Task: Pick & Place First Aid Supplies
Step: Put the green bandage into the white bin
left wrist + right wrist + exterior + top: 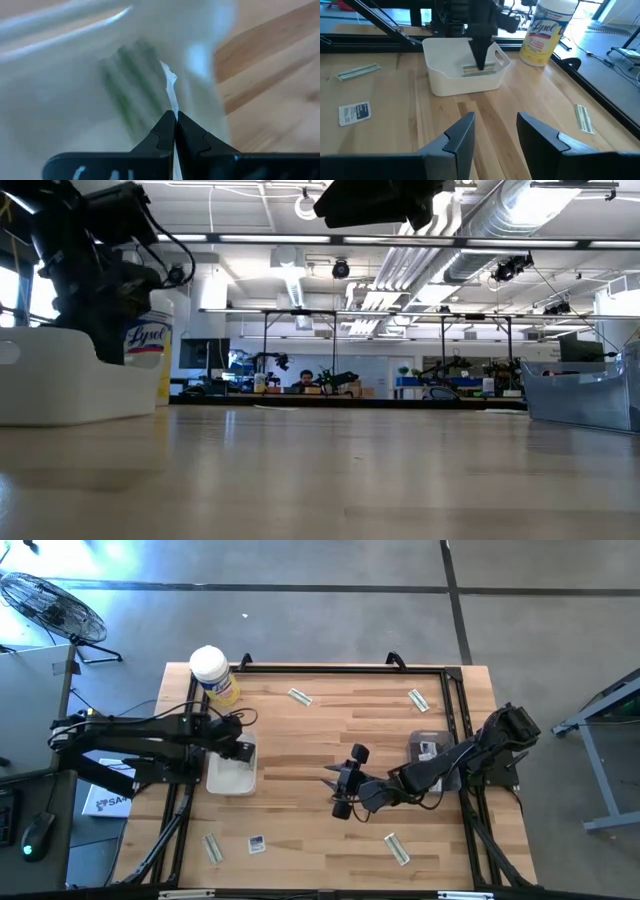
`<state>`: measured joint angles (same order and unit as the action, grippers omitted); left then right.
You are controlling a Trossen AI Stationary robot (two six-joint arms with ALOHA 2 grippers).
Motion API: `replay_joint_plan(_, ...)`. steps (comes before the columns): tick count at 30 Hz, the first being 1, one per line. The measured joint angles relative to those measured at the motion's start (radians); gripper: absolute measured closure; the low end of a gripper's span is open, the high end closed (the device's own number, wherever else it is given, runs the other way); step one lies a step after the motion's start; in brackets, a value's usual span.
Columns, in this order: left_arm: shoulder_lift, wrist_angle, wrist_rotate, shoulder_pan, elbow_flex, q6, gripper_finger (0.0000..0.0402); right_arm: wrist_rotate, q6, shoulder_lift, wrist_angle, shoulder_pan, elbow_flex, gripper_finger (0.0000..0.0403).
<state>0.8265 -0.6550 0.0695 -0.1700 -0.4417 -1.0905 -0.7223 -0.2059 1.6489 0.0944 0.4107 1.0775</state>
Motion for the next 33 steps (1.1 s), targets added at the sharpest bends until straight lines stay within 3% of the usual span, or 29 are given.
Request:
replay_joint_plan(10,0.071,0.115,0.075,0.0,0.013,-0.017,0.0401,0.03,-0.03,0.0,0.001,0.0,0.0,0.0263)
replay_joint_plan(15,0.064,0.067,0.102,0.0,-0.008,-0.008,0.0401,0.031,-0.03,0.0,0.001,0.0,0.0,0.0263)
replay_joint_plan(21,0.057,-0.038,0.075,0.0,-0.123,0.033,0.0401,0.038,-0.032,0.0,0.001,0.0,0.0,0.0263)
replay_joint_plan(33,0.152,0.013,0.084,0.01,-0.133,-0.014,0.0401,0.045,-0.041,0.0,0.0,0.0,0.0,0.0263)
